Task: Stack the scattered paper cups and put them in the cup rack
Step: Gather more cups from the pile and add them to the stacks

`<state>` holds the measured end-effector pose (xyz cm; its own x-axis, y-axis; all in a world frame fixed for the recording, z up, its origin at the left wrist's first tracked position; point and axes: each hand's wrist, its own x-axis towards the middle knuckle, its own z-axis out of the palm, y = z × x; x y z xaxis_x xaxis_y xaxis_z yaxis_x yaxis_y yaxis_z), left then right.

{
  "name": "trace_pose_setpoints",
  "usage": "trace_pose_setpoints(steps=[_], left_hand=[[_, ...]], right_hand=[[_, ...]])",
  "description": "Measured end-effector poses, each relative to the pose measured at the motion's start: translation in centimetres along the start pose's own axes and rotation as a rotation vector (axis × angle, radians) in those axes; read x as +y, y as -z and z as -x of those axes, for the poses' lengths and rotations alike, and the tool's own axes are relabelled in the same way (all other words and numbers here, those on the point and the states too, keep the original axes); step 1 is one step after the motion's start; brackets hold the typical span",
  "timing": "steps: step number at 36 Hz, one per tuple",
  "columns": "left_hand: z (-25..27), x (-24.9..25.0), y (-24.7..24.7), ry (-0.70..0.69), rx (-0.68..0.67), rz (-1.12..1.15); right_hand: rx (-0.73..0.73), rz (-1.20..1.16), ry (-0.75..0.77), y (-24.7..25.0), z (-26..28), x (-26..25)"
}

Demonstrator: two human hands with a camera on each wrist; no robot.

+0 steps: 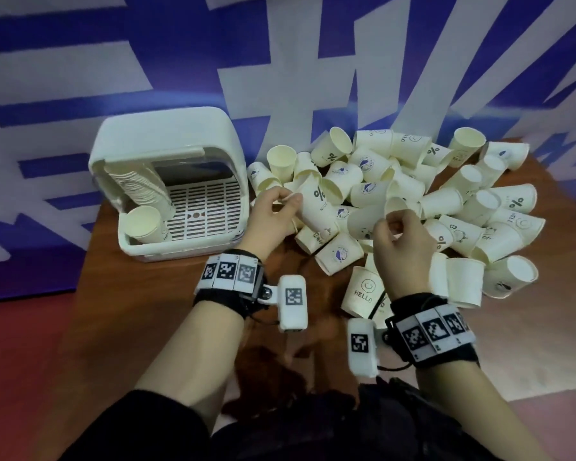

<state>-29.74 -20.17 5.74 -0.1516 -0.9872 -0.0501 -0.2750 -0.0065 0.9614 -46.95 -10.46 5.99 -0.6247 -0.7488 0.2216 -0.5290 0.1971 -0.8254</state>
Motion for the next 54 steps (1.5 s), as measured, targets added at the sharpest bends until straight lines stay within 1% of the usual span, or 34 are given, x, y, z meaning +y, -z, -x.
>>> trace_pose_setpoints(steps=[3,6,12,18,25,31,34,37,41,47,54], left_hand=[[1.3,-0.7,2.1,0.061,0.067,0.04],[2.6,-1.2,4.2,0.088,0.137,0.093],[4.7,-2.7,8.9,0.039,0.263,0.043],[6.6,-3.5,13.1,0.099,0.332,0.146],[7.4,-5.1,16.9,0.132,0.373,0.219],[6.5,-6.4,19.4,0.123,0.393,0.24],[5.9,-6.5,20.7,0.077,0.397,0.228],[4.9,-7.0,22.1,0.037,0.405,0.223],[3.4,-7.4,23.5,-0.006,0.446,0.232],[1.1,-8.3,25.1,-0.079,0.461,0.163],[-0.6,-10.7,26.2,-0.08,0.449,0.089]], right_hand=[[-0.048,-0.053,0.057,-0.8,1.1,-1.2],[-0.099,-0.098,0.136,-1.7,2.3,-2.5],[-0.214,-0.148,0.249,-3.9,4.4,-4.9],[-0.282,-0.139,0.339,-5.9,6.2,-7.4],[-0.332,-0.152,0.386,-8.8,7.6,-9.7],[-0.349,-0.191,0.433,-11.1,8.3,-11.8],[-0.358,-0.187,0.447,-12.3,8.2,-12.9],[-0.374,-0.19,0.494,-13.5,8.0,-14.1],[-0.371,-0.191,0.537,-15.1,7.4,-15.5],[-0.381,-0.193,0.585,-17.9,6.4,-16.9],[-0.401,-0.186,0.626,-20.8,5.9,-17.4]])
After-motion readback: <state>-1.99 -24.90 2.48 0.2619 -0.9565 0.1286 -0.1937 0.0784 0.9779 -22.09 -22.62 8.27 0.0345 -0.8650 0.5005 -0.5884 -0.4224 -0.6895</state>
